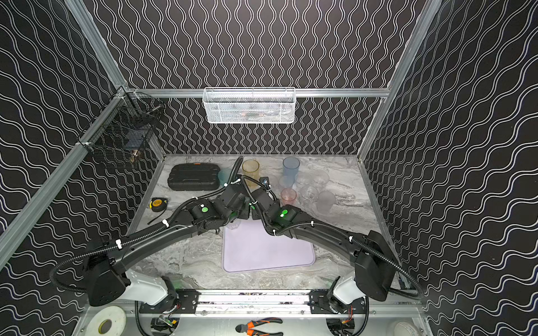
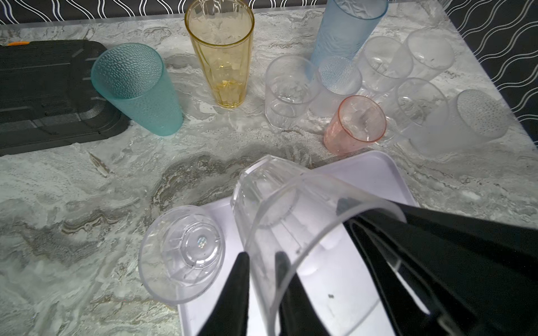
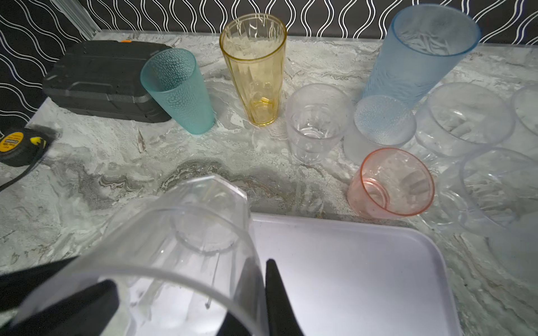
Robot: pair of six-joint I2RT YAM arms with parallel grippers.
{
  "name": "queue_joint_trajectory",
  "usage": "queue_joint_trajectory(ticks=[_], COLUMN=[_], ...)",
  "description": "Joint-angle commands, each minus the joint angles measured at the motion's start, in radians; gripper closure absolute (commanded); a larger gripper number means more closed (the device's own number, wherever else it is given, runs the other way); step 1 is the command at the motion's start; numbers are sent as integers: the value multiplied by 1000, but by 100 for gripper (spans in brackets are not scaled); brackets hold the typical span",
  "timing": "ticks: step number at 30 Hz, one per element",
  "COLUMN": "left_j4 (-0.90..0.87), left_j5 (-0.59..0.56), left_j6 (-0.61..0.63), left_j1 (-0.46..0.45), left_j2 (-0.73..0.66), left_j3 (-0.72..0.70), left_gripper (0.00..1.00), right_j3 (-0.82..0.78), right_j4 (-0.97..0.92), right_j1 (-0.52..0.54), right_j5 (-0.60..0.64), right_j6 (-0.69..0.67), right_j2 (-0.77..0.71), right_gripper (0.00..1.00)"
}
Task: Place the glasses into the tray
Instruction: Place the glass on the tray.
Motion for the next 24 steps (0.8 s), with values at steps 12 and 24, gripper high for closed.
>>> queue_joint_trajectory(ticks=[12,24], left_j4=[70,143], left_j5=[-6,-160], left_j6=[62,361], left_j1=[0,97], left_j2=[-139,-347], left_j3=[-25,-213], left_gripper=[52,34], right_j3=[2,396], right_j4=[-84,-588], right_j1=[-88,-169], right_j5=[-165,-311], right_j6=[-126,-315], right_j2=[10,256], right_gripper=[100,100])
